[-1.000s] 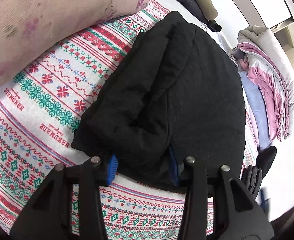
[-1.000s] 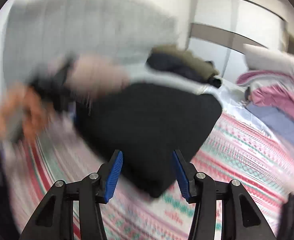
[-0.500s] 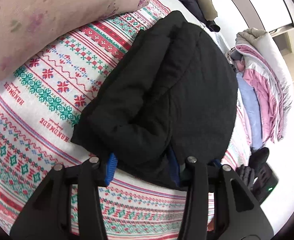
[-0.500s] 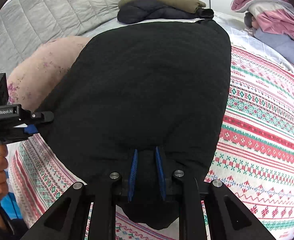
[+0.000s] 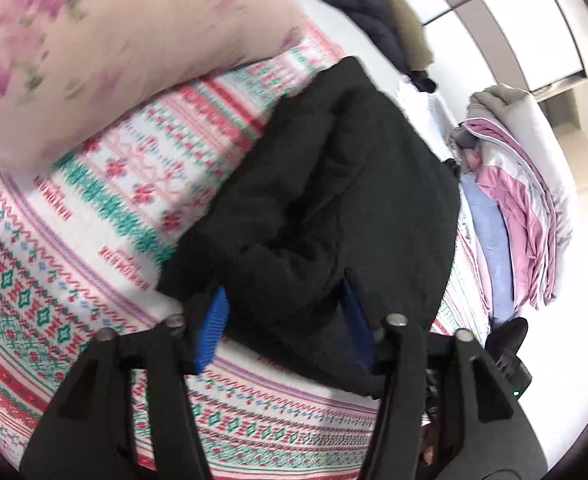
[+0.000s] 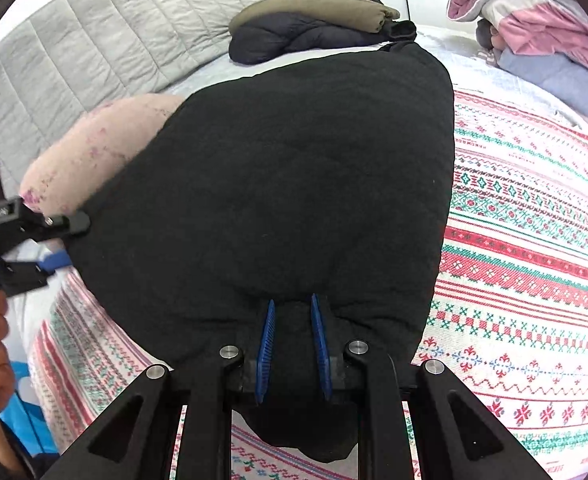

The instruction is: Fold large clothes

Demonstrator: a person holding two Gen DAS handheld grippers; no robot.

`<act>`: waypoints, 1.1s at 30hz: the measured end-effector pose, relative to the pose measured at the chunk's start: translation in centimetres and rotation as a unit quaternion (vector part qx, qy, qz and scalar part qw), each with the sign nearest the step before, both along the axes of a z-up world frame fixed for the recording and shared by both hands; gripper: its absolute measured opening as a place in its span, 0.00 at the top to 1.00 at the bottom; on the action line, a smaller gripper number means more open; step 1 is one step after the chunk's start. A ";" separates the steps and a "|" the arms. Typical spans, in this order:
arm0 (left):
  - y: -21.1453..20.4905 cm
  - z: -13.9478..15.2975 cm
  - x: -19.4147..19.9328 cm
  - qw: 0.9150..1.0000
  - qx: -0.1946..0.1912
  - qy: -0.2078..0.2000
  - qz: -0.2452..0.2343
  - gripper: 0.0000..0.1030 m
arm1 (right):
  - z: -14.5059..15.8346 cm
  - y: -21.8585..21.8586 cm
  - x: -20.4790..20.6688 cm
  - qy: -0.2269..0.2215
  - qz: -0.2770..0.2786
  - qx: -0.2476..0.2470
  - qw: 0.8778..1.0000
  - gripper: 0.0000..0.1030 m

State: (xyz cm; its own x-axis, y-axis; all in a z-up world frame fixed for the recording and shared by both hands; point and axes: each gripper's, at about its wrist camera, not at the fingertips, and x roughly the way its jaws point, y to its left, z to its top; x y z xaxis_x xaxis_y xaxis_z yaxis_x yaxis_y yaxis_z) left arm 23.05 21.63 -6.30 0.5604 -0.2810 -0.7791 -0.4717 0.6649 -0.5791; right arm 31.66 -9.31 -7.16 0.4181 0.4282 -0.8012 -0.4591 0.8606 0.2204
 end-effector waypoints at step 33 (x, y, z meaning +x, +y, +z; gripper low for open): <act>-3.8 4.5 0.7 0.982 0.146 -0.106 -0.061 0.29 | 1.4 3.5 13.7 0.002 -0.060 -0.030 0.998 0.42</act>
